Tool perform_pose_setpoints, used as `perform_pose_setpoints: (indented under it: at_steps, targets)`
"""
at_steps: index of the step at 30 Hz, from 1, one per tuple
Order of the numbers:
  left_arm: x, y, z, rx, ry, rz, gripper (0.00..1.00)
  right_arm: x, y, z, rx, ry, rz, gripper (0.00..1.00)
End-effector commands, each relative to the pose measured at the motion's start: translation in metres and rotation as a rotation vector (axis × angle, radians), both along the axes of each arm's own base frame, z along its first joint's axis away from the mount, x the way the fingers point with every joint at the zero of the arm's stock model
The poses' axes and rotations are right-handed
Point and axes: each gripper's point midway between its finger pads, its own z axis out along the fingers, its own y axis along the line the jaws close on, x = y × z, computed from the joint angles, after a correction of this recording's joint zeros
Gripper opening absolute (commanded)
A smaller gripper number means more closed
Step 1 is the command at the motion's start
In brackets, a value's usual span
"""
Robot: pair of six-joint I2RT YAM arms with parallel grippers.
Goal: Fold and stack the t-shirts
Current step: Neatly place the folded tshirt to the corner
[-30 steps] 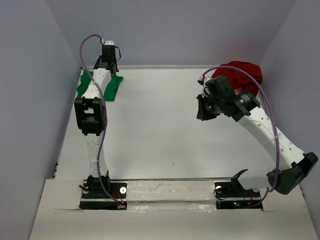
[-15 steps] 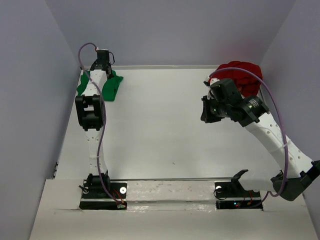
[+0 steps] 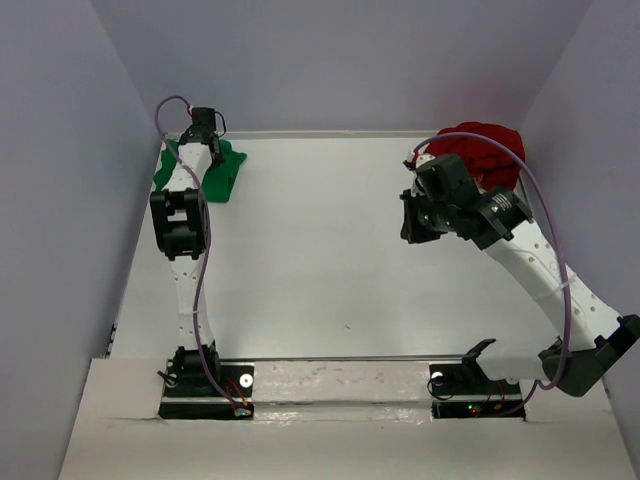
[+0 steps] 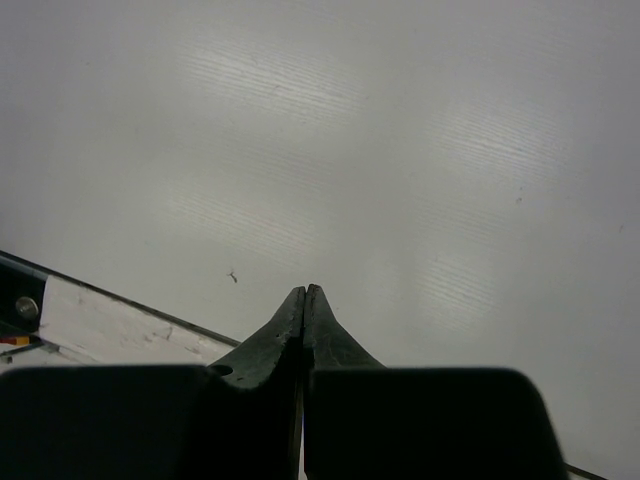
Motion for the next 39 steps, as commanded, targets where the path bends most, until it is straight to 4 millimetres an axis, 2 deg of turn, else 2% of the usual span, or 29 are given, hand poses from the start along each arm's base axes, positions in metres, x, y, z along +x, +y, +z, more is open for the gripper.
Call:
perform_pose_setpoints:
  at_steps: [1,5,12,16,22,26,28,29,31,32,33,34,35,36,37,38,39]
  targets:
    - [0.002,-0.006,-0.015,-0.021,0.041,-0.008,0.0,0.007,0.002,0.016,0.008,-0.061,0.008,0.0]
    - [0.006,-0.008,-0.027,-0.038,0.055,-0.023,0.0,0.008,0.001,0.017,0.002,-0.06,0.002,0.0]
    - [0.015,-0.007,-0.033,-0.06,0.044,-0.038,0.0,0.013,0.002,0.01,-0.022,-0.045,-0.004,0.0]
    - [0.02,0.0,-0.029,-0.059,0.024,-0.037,0.0,0.015,0.004,-0.001,-0.032,-0.025,-0.011,0.0]
    - [0.025,0.013,-0.013,-0.05,-0.022,-0.017,0.0,0.018,0.003,-0.01,-0.043,-0.015,-0.027,0.0]
    - [0.023,0.013,0.008,-0.048,-0.058,0.005,0.03,0.019,0.0,-0.012,-0.062,-0.02,-0.034,0.0]
    - [0.016,0.011,0.029,-0.04,-0.082,0.016,0.16,0.02,-0.002,-0.012,-0.068,-0.031,-0.04,0.0]
    - [0.015,0.008,0.053,-0.044,-0.126,0.019,0.22,0.02,-0.003,-0.013,-0.071,-0.037,-0.035,0.0]
    - [0.009,0.001,0.064,-0.042,-0.132,0.019,0.5,0.022,-0.004,-0.01,-0.074,-0.057,-0.036,0.0]
    - [0.006,-0.006,0.086,-0.049,-0.167,0.019,0.6,0.022,-0.005,-0.008,-0.072,-0.066,-0.034,0.03]
    - [0.002,-0.009,0.092,-0.051,-0.17,0.02,0.76,0.023,-0.006,-0.008,-0.076,-0.073,-0.04,0.1]
    - [-0.002,-0.012,0.102,-0.049,-0.181,0.022,0.82,0.023,-0.006,-0.005,-0.07,-0.085,-0.038,0.18]
    - [-0.007,-0.016,0.127,-0.04,-0.221,0.02,0.87,0.022,-0.007,-0.006,-0.075,-0.087,-0.03,0.26]
    - [-0.01,-0.019,0.135,-0.032,-0.23,0.019,0.92,0.022,-0.006,-0.006,-0.074,-0.088,-0.025,0.44]
    - [-0.015,-0.02,0.143,-0.012,-0.237,0.028,0.99,0.022,-0.007,-0.006,-0.074,-0.091,-0.023,0.49]
    - [-0.021,-0.037,0.164,-0.005,-0.261,0.005,0.99,0.022,-0.007,-0.007,-0.071,-0.101,-0.017,0.57]
    - [-0.025,-0.042,0.173,0.005,-0.269,-0.003,0.99,0.021,-0.006,-0.006,-0.067,-0.103,-0.013,0.58]
